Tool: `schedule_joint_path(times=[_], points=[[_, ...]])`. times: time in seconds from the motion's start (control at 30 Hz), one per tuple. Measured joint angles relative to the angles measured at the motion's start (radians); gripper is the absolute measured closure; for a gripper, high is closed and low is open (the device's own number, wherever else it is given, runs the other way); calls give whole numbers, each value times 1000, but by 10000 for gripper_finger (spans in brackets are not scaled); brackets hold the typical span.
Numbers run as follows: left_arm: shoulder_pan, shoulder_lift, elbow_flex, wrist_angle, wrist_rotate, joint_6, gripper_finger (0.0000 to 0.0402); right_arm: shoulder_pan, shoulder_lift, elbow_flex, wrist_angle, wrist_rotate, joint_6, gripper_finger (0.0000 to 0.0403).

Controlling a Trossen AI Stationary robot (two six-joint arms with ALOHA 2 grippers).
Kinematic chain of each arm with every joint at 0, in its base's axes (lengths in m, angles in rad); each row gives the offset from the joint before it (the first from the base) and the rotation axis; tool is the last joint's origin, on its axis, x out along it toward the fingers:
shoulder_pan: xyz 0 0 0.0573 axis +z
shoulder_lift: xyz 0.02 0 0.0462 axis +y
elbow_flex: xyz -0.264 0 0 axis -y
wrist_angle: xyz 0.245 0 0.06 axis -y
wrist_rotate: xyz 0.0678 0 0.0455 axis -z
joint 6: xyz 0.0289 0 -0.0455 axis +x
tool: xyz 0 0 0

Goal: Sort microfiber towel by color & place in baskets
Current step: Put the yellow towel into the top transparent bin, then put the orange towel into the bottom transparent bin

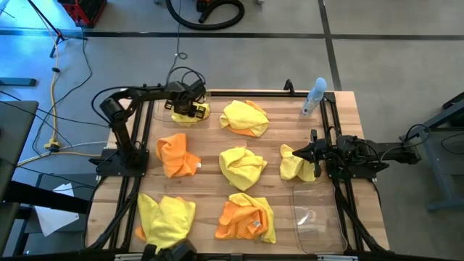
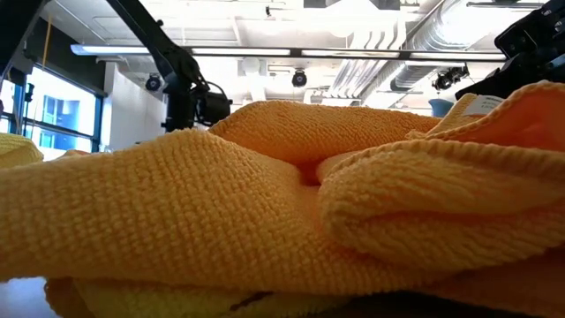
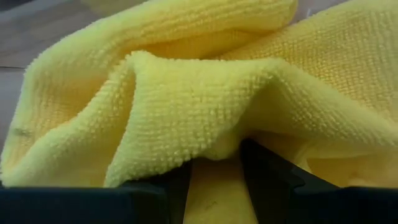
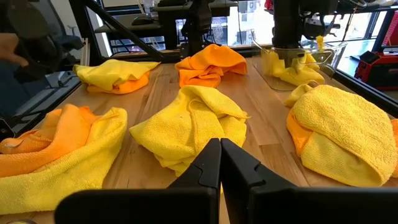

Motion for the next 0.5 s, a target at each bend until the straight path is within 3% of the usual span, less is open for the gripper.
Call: schedule_joint_path(times=[0.37,0.5], points=[[-6,-231,0,-12,-2,-25,273,0,0,0,0,0,0,402],[-48,-326,0,-13,-8,68,273,0,0,0,0,0,0,402]])
